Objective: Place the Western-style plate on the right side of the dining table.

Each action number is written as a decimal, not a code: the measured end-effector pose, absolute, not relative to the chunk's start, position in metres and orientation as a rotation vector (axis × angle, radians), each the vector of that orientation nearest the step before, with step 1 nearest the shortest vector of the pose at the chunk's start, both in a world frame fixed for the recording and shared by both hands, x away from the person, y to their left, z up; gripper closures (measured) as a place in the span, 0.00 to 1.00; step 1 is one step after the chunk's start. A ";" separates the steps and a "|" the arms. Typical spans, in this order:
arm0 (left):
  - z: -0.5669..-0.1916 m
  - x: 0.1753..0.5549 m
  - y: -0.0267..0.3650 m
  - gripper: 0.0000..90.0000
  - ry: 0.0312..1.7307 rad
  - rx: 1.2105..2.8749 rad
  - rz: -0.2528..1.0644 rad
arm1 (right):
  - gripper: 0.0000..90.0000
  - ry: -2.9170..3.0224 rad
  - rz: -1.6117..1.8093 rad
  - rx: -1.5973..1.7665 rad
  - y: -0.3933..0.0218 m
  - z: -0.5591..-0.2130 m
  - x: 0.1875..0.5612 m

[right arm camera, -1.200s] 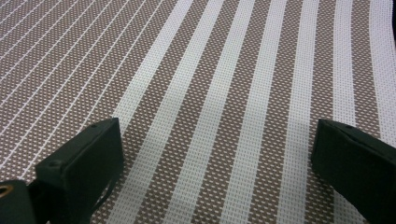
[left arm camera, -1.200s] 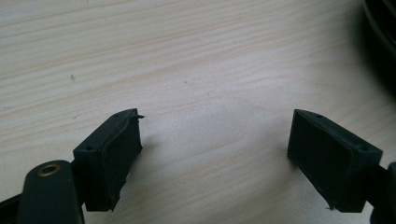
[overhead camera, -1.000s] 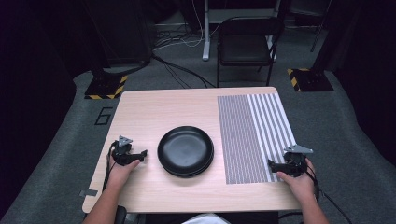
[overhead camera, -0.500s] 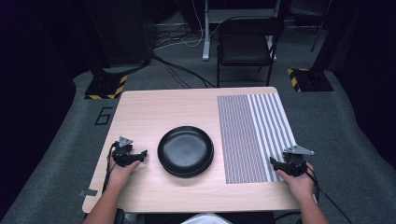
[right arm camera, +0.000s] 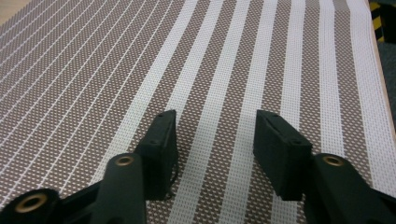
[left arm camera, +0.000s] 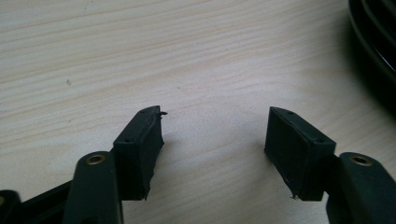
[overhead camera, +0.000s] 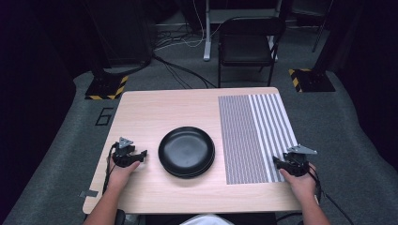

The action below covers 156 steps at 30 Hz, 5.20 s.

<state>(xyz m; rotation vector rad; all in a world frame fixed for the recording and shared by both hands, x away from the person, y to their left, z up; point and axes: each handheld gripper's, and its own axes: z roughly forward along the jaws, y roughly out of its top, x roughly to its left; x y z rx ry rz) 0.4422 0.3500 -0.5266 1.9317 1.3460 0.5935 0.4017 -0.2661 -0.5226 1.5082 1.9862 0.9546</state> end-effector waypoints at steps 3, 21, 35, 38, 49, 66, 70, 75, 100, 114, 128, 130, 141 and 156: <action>-0.524 0.441 0.349 0.47 1.353 1.932 0.570 | 0.60 1.979 0.970 1.527 -0.267 -0.519 0.400; -0.506 0.433 0.344 0.51 1.311 1.900 0.552 | 0.63 1.992 0.994 1.466 -0.254 -0.501 0.389; -0.491 0.425 0.339 0.59 1.320 1.849 0.411 | 0.66 2.013 0.929 1.411 -0.240 -0.481 0.382; -0.489 0.424 0.337 0.60 1.313 1.838 0.385 | 0.66 2.027 0.931 1.384 -0.232 -0.477 0.380; -0.478 0.420 0.329 0.62 1.299 1.829 0.357 | 0.67 2.074 1.043 1.389 -0.210 -0.467 0.385; -0.472 0.419 0.322 0.66 1.298 1.821 0.329 | 0.68 2.154 1.175 1.400 -0.173 -0.454 0.404; -0.473 0.420 0.319 0.67 1.304 1.802 0.313 | 0.68 2.157 1.197 1.405 -0.164 -0.453 0.408; -0.473 0.421 0.318 0.71 1.317 1.770 0.266 | 0.69 2.148 1.250 1.414 -0.149 -0.453 0.414; -0.473 0.440 0.307 0.83 1.430 1.655 0.159 | 0.75 2.169 1.357 1.511 -0.093 -0.455 0.436; -0.485 0.441 0.305 0.87 1.454 1.630 0.089 | 0.82 2.134 1.419 1.623 -0.080 -0.471 0.443; -0.495 0.442 0.306 0.90 1.491 1.588 -0.002 | 0.79 2.165 1.425 1.710 -0.079 -0.485 0.446; -0.495 0.442 0.306 0.90 1.490 1.585 -0.005 | 0.79 2.168 1.431 1.732 -0.079 -0.488 0.446; -0.493 0.440 0.301 0.91 1.481 1.609 0.045 | 0.82 2.180 1.453 1.753 -0.075 -0.493 0.447; -0.493 0.439 0.295 0.92 1.496 1.591 0.065 | 0.85 2.150 1.450 1.886 -0.074 -0.498 0.449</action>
